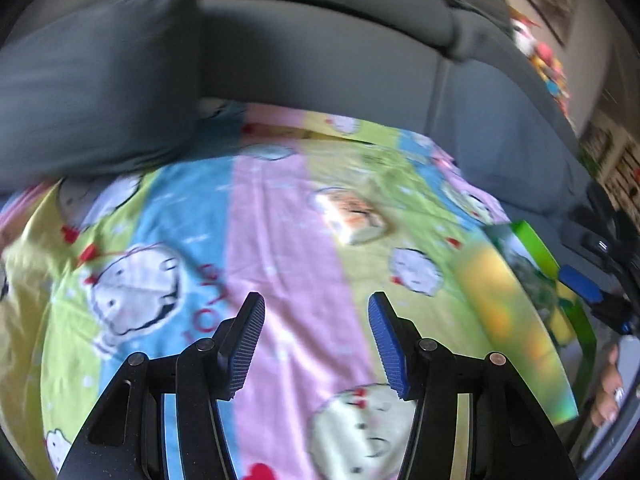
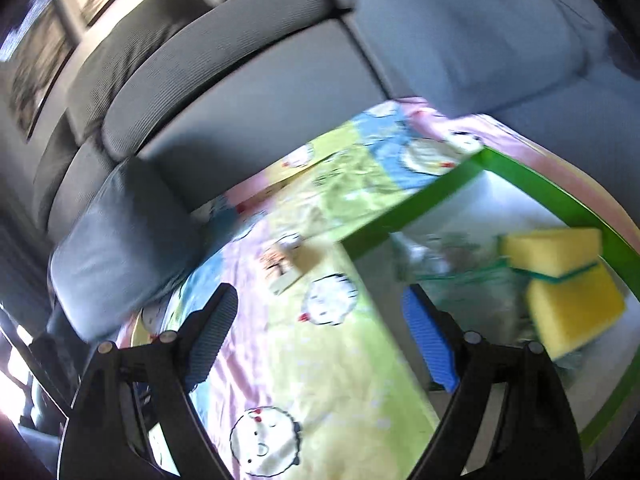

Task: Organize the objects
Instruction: 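Withdraw the right tool from the box to the tissue pack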

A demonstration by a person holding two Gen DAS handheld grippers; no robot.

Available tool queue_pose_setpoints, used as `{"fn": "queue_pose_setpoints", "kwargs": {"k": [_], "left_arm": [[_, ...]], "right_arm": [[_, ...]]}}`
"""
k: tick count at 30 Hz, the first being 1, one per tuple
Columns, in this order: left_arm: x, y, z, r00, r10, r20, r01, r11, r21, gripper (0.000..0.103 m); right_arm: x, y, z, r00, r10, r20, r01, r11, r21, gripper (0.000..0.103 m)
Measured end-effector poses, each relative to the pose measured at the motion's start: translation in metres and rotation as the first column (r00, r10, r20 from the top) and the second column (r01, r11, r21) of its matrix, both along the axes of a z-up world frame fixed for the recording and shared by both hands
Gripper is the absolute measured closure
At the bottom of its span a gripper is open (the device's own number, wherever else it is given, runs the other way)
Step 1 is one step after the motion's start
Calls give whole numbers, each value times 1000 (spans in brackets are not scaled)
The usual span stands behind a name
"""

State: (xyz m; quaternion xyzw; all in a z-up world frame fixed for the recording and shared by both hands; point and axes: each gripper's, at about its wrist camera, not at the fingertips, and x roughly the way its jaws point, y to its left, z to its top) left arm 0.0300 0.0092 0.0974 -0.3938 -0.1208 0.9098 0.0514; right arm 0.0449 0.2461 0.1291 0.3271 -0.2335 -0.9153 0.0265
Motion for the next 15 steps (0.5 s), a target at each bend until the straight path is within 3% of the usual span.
{"fn": "queue_pose_setpoints", "kwargs": {"k": [5,7,9,15], "left_arm": [[-6,-28,-18,993,94,76,-95,995,12,48],[-6,-37,-21,988,116,99,-117,993,13,33],[-4,-47,-24,985,139,102,-144,988,46,31],[0,-67,-31,969,205,136,-215,974,71,30]], "right_arm": [[-20,-42,-2,994,104,15,-104,994,37,18],[-28,-56,-5,991,131,28,-133,989,60,16],[-36,-74,-12,985,166,48,-169,982,85,16],[-69,-109,-53,965,189,184,-212,971,110,15]]}}
